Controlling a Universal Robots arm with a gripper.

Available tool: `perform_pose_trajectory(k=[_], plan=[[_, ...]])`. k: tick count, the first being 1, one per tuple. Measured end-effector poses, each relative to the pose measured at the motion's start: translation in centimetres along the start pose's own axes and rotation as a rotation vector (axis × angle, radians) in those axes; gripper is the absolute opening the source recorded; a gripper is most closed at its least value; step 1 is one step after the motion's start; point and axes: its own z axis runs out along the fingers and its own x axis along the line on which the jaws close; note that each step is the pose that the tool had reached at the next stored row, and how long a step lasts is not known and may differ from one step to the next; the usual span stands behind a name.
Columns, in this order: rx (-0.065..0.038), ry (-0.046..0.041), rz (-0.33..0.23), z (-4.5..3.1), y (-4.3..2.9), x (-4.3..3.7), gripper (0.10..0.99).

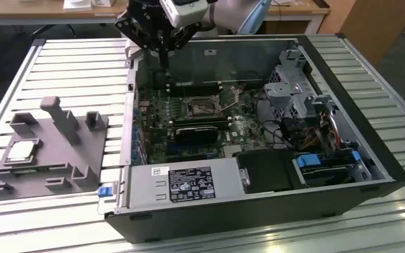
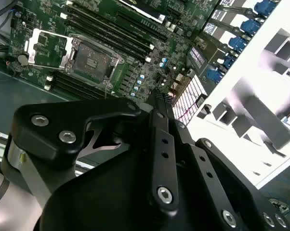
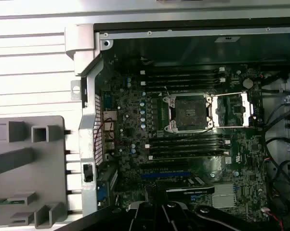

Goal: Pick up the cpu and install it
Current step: 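Reach for the cpu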

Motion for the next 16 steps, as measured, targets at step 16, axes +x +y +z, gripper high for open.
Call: perform_pose_trajectory(k=[16], plan=[[0.000,0.0000,0.000,-0.06,-0.16,2.16,0.106]])
